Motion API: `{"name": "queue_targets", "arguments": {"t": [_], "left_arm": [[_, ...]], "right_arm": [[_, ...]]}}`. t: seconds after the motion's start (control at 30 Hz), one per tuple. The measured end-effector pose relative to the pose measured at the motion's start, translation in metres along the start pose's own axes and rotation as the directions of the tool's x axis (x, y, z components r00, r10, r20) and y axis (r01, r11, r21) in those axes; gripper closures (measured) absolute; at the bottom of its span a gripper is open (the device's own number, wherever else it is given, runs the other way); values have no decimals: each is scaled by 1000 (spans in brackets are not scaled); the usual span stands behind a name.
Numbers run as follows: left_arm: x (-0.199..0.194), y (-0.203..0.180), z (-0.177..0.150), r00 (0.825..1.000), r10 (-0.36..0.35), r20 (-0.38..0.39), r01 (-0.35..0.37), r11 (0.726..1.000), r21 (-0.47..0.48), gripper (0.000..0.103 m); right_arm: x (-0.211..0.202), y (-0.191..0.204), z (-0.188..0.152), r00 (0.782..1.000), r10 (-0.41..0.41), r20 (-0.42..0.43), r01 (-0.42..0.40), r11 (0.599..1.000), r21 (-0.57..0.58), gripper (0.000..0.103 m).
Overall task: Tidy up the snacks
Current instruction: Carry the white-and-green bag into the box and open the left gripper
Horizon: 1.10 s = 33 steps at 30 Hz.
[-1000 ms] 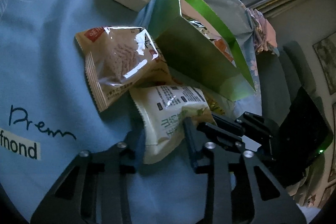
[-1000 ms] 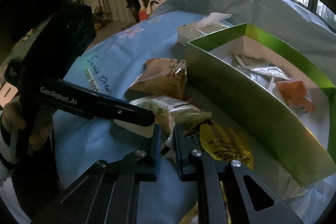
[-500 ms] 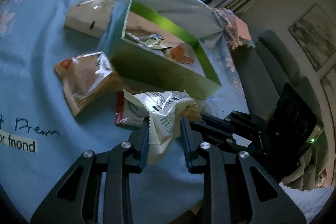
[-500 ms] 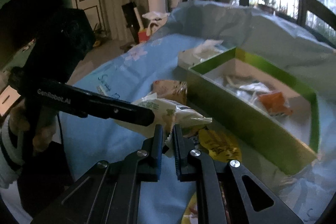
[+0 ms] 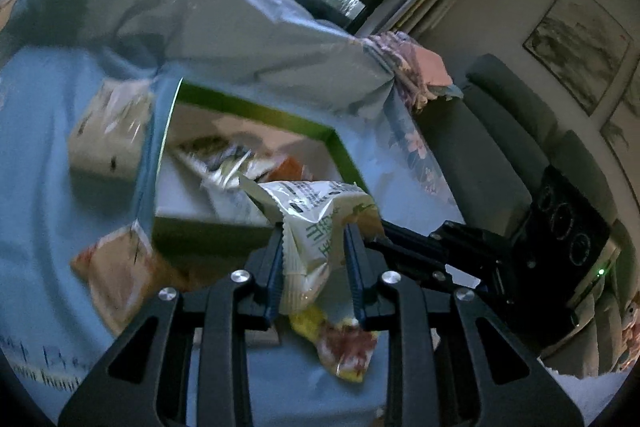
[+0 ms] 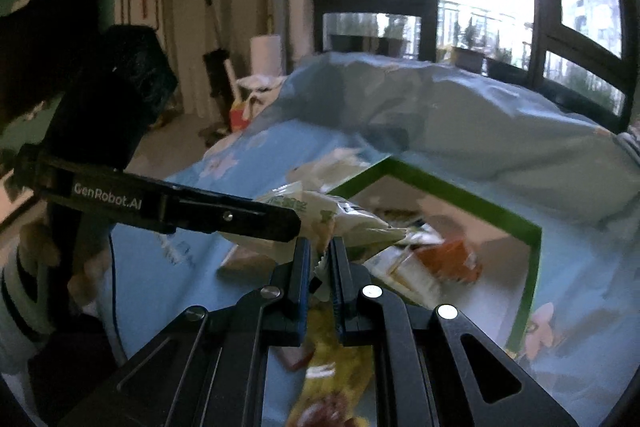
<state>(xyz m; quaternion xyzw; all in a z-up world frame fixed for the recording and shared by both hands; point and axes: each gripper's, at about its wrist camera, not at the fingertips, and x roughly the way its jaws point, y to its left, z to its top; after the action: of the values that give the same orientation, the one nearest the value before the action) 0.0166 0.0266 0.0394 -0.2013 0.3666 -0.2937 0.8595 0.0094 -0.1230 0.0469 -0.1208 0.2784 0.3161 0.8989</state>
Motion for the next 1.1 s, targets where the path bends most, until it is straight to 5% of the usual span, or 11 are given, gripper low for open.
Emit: {"name": "queue_targets", "arguments": {"t": [0.4, 1.1], "left_arm": [[55, 23, 51, 1000, -20, 9, 21, 999, -35, 75], [108, 63, 44, 990, 96, -105, -108, 988, -109, 75]], "right_arm": [[39, -45, 23, 998, -59, -12, 59, 998, 10, 92], [106, -75, -3, 986, -43, -164, 55, 996, 66, 92]]}}
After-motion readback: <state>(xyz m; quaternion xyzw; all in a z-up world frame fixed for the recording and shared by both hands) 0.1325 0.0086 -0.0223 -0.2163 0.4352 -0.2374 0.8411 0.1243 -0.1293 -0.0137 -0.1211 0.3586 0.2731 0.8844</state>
